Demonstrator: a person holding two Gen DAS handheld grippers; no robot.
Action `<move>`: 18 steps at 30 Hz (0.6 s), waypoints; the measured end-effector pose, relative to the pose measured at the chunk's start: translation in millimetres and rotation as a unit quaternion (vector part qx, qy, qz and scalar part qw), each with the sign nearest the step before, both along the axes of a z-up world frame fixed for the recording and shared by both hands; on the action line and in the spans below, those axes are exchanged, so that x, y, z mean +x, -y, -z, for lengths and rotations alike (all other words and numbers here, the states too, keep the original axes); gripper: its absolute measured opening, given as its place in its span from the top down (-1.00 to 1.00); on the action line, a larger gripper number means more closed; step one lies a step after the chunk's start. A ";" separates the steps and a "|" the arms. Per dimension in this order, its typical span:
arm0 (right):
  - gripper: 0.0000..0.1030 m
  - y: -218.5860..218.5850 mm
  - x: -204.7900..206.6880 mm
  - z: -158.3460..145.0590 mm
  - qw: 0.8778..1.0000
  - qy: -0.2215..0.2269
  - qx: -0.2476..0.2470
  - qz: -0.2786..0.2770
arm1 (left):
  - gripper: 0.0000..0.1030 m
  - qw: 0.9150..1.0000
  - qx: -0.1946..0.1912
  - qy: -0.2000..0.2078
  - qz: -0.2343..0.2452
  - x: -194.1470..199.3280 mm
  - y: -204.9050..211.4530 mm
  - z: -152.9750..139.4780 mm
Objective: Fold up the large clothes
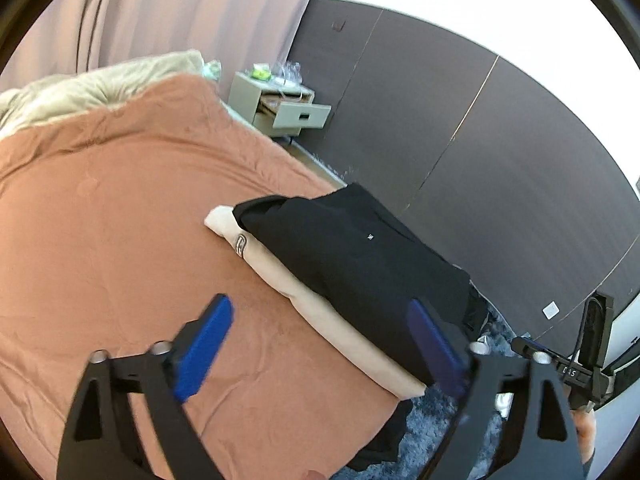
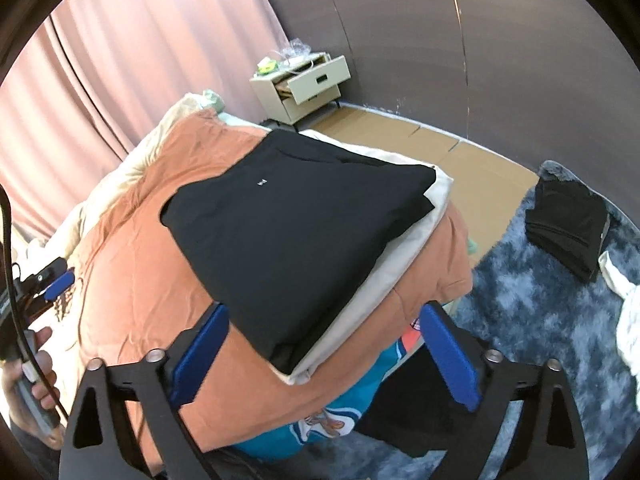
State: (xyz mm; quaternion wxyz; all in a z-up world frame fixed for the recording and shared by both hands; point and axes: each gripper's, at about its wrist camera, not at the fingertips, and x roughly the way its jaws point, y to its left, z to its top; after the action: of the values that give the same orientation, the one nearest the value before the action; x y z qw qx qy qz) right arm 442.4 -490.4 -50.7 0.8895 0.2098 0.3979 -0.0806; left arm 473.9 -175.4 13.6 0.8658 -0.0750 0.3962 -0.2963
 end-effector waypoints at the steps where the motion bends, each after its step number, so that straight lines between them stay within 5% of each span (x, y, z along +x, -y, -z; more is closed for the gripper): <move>1: -1.00 -1.7 -4.2 -2.0 1.000 0.003 0.000 -0.001 | -0.91 1.000 0.001 0.011 -0.002 -8.4 -3.5 -4.5; 18: -1.00 -53.1 -78.4 -34.7 0.997 0.069 -0.034 -0.025 | -0.96 0.996 0.022 0.077 -0.031 -121.6 -75.8 -43.6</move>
State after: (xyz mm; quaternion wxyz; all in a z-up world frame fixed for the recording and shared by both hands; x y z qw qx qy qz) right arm 364.0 -437.2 -16.1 0.9231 0.1740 0.3381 -0.0573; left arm 352.3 -99.6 57.2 0.9042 -0.0452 0.3320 -0.2650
